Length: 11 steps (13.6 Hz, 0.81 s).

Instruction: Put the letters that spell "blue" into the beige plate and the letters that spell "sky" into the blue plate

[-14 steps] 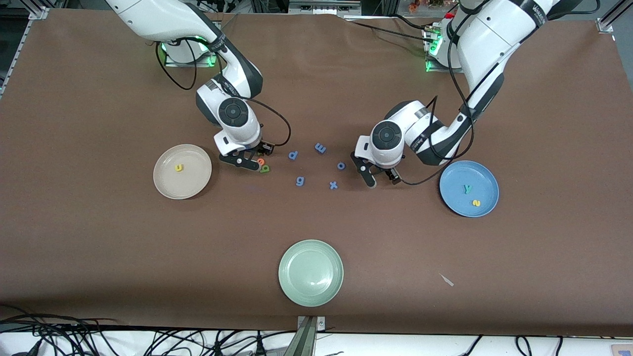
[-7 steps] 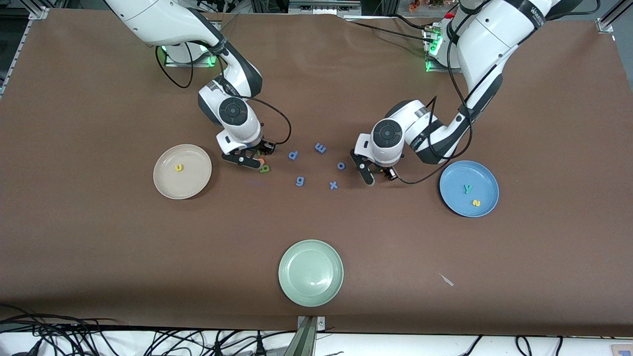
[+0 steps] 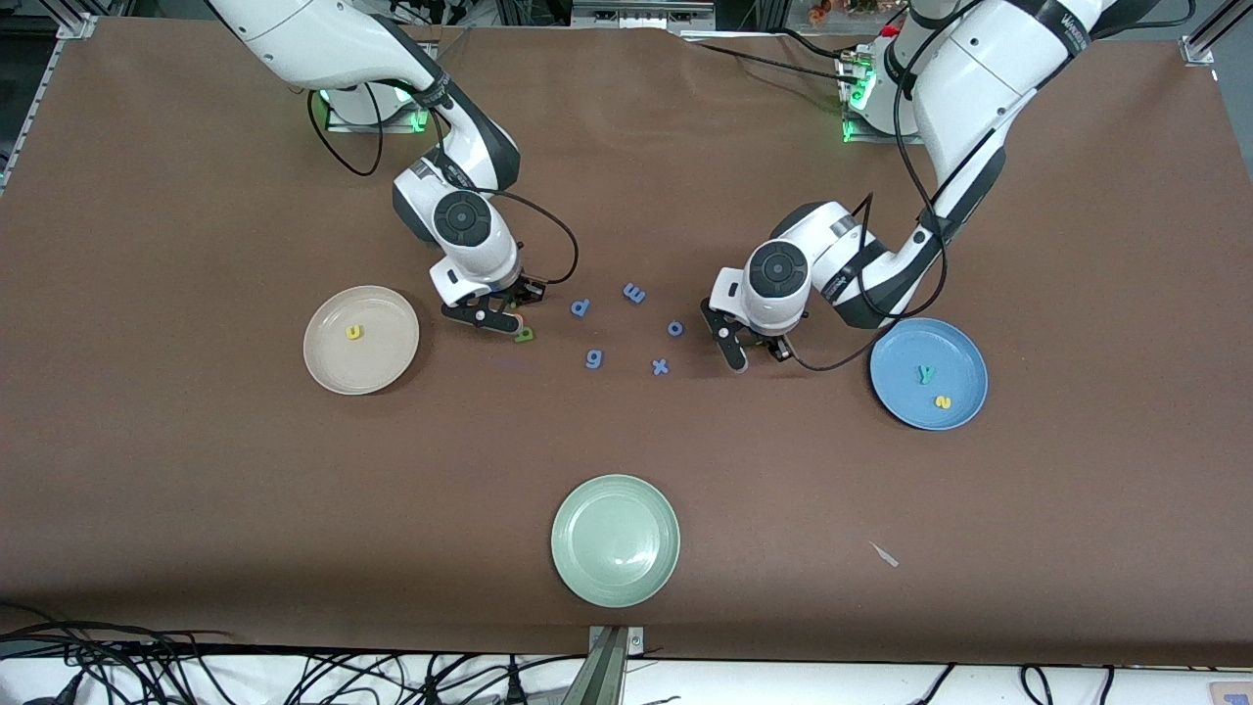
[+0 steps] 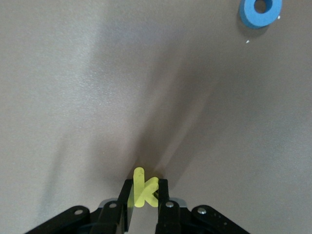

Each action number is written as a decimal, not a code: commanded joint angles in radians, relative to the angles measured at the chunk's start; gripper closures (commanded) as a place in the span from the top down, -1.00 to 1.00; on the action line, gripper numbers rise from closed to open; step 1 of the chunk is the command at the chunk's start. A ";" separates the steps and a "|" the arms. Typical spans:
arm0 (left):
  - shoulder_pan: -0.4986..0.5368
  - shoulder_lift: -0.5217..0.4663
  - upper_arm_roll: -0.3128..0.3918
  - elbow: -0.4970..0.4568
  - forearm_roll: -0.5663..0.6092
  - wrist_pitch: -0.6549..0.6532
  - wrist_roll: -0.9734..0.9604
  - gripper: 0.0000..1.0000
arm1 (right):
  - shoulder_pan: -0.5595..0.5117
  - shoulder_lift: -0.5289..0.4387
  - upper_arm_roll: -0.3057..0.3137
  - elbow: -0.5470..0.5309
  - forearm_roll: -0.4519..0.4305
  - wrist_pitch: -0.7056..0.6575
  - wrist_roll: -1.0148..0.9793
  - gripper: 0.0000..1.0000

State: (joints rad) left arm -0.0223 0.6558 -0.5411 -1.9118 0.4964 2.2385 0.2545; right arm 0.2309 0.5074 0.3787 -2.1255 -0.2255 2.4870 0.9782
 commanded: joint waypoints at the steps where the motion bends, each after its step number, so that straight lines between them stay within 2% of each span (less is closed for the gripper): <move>1: 0.057 -0.073 -0.010 0.004 0.021 -0.039 0.015 -0.90 | -0.008 -0.047 -0.017 -0.008 -0.009 -0.049 -0.061 -0.83; 5: 0.142 -0.134 -0.013 0.080 -0.030 -0.210 0.171 -0.90 | -0.048 -0.148 -0.038 0.022 0.001 -0.232 -0.261 -0.88; 7: 0.211 -0.146 -0.013 0.102 -0.030 -0.255 0.277 -0.89 | -0.054 -0.174 -0.104 0.021 0.000 -0.278 -0.422 -0.87; 10: 0.309 -0.140 -0.011 0.083 -0.029 -0.258 0.376 -0.82 | -0.054 -0.179 -0.208 0.012 -0.002 -0.278 -0.625 -0.83; 11: 0.335 -0.137 -0.011 0.064 -0.029 -0.257 0.385 -0.64 | -0.054 -0.179 -0.234 0.006 0.000 -0.270 -0.680 -0.82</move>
State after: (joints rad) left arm 0.2658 0.5201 -0.5422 -1.8160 0.4908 1.9867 0.5849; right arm 0.1754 0.3399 0.1837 -2.0964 -0.2271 2.2098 0.4025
